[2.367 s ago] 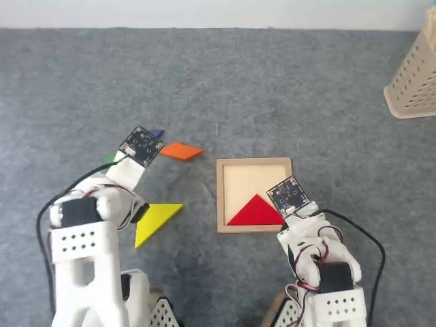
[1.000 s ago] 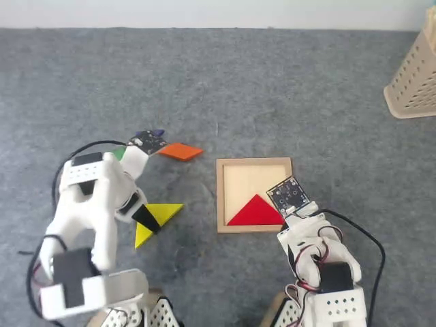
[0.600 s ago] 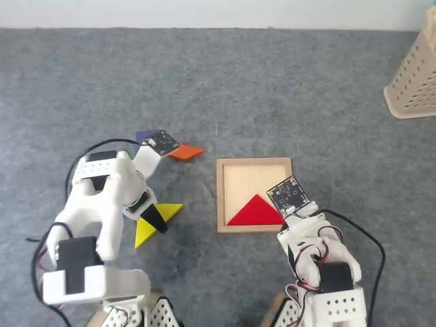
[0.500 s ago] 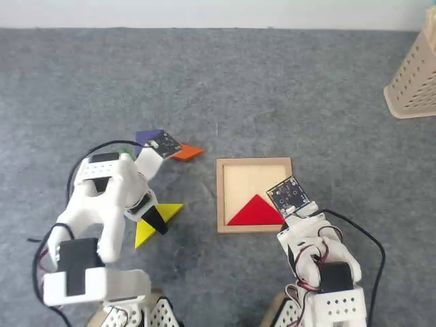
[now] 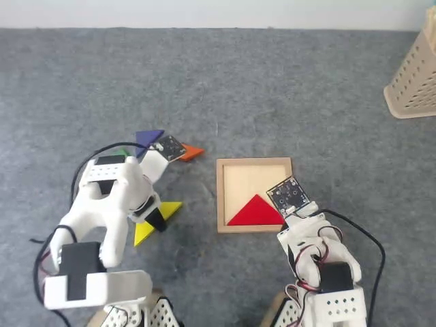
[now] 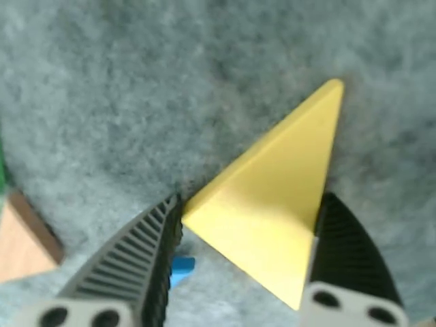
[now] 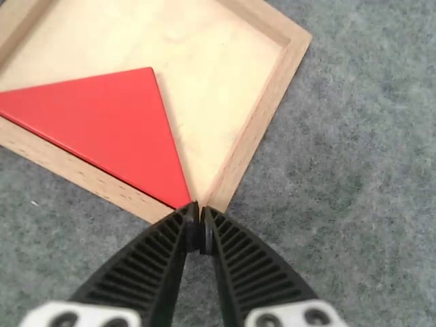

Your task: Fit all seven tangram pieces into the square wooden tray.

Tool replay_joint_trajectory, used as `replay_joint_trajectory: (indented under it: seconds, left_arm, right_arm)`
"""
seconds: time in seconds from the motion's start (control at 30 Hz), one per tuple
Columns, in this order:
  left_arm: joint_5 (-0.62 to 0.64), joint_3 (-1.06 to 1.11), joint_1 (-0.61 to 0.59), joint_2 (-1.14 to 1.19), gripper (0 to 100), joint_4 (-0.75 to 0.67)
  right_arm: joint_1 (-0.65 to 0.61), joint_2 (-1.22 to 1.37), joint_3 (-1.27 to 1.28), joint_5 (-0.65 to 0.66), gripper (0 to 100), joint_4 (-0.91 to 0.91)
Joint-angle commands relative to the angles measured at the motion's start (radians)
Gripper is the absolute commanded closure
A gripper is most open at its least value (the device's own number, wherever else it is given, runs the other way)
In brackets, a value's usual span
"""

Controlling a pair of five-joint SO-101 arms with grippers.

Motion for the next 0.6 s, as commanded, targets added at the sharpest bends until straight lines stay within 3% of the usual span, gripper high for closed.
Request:
replay_joint_trajectory:
  seconds: [0.0,0.57]
  left_arm:
    - [0.061,-0.031,0.035,0.002,76,0.025]
    - [0.384,-0.401,0.298,0.0,78,0.265]
  right_arm:
    - [-0.001,-0.022,0.015,0.011,99.1,0.007]
    - [-0.001,-0.022,0.015,0.011,99.1,0.007]
